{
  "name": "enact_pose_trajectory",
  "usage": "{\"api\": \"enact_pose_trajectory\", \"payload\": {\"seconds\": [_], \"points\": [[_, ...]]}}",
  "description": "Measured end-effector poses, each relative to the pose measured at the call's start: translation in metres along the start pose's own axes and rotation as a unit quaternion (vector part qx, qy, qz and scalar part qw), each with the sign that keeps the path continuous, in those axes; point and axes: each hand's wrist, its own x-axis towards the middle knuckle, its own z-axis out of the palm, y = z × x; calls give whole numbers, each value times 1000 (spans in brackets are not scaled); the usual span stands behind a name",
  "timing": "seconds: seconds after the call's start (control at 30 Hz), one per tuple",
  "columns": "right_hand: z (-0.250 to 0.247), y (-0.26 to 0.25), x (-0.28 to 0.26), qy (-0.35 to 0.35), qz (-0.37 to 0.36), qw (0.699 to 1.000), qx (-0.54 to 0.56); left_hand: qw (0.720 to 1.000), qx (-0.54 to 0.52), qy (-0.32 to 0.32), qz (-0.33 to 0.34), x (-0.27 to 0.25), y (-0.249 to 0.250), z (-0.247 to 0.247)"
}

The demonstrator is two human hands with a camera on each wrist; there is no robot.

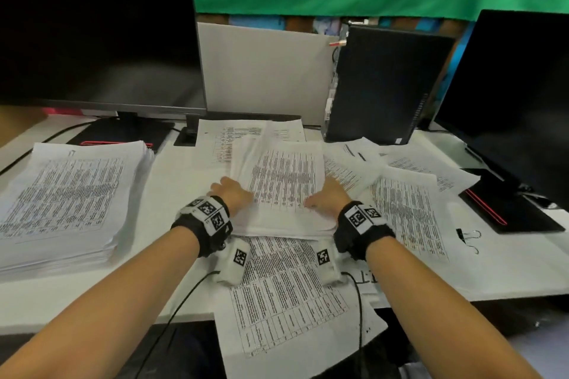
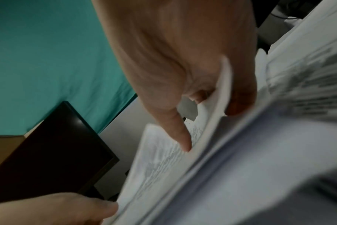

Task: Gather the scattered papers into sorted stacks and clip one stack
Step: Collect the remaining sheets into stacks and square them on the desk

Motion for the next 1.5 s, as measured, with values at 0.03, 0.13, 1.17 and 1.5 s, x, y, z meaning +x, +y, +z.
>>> {"api": "enact_pose_trajectory", "payload": {"seconds": [0.03,0.13,1.17,1.5], "points": [[1,-7,-8,1,3,999,49,1000,-17,-8,-9,0,0,1],[5,-15,-23,-13,21,990,142,995,-97,9,3,4,0,0],[-47,-60,-109,-15,-254,935,246,890,-291,-119,331,-78,19,-86],[-19,-41,-87,51,-166,910,376,914,-345,19,214,-44,-11,-41]]}}
